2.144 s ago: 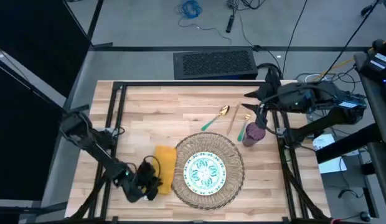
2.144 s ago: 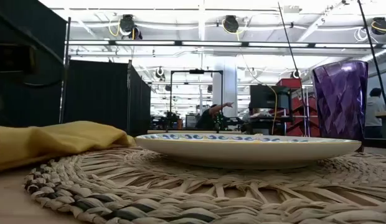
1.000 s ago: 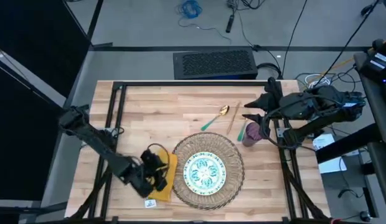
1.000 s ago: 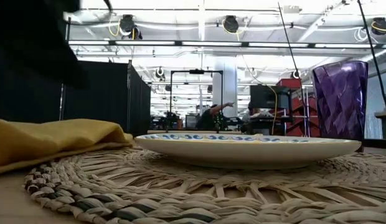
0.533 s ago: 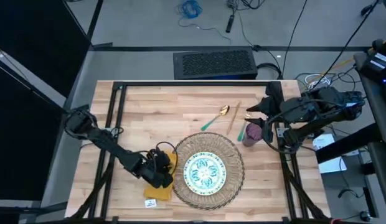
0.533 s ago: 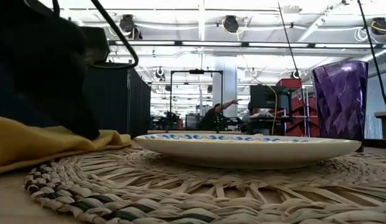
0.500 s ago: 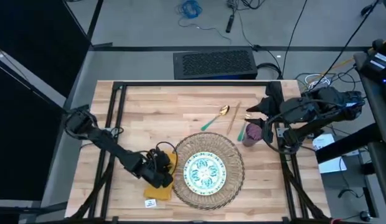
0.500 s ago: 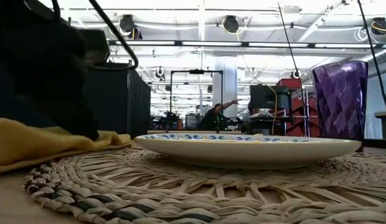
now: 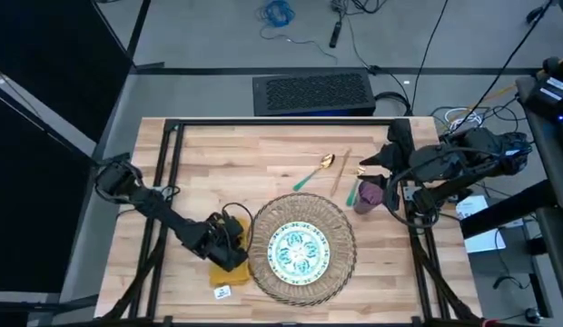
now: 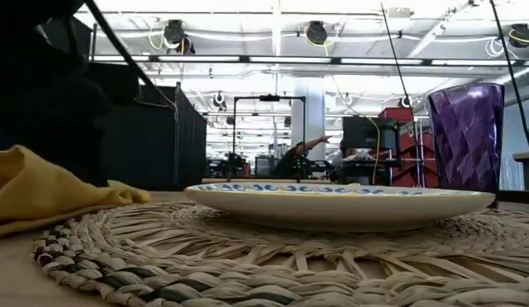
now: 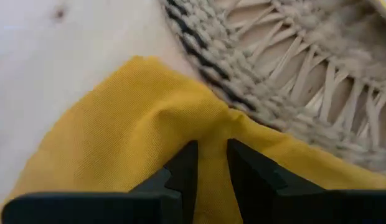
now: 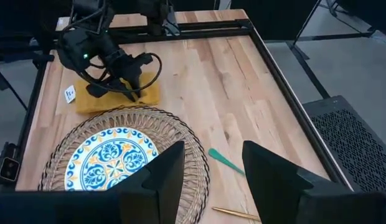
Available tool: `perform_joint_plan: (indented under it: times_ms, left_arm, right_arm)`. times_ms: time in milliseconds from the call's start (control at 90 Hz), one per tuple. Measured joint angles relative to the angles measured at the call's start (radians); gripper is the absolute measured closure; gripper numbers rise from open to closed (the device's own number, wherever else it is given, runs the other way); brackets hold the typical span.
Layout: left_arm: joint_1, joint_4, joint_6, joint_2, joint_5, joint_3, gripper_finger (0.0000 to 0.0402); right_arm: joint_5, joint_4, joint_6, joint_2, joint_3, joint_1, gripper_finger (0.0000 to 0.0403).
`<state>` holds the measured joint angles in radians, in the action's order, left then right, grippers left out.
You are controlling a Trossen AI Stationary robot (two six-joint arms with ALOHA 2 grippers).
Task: Set table place
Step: Adjust the folded yellow table napkin
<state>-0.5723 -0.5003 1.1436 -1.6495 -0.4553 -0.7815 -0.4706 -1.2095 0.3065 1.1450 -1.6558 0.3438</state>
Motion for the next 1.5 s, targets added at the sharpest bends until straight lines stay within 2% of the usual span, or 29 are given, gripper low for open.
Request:
perform_joint_plan:
  times_ms: [144,344,511,656,856,1222,1500]
  left_arm:
    - [-0.004,-0.016,-0.015,0.015,-0.028,-0.004,0.0327]
    - [-0.013,-0.064,-0.055,0.101,-0.078,-0.043,0.0327]
    - [-0.054,-0.008,-0.031,0.15,-0.051,-0.051,0.0327]
    - [-0.154,0.055,0.046,0.133,-0.025,-0.051,0.0327]
    - [-0.26,0.048,0.206,0.068,-0.024,-0.048,0.0327]
    - [-0.322,0.097,0.293,-0.04,0.02,-0.048,0.0327]
    - [-0.318,-0.016,0.31,-0.041,0.01,-0.051,0.0327]
  right_arm:
    - [0.0,0.0,0.003,0.0,0.0,0.0,0.0255]
    - [0.0,0.0,0.004,0.0,0.0,-0.001,0.0255]
    - [0.0,0.001,0.009,0.0,0.0,-0.001,0.0255]
    - [0.001,-0.004,0.018,0.0,0.0,-0.002,0.0255]
    - [0.0,-0.006,0.02,0.0,0.0,-0.002,0.0255]
    - [0.0,-0.006,0.029,0.0,0.0,-0.002,0.0255]
    - [0.0,0.003,0.027,0.001,0.0,-0.002,0.0255]
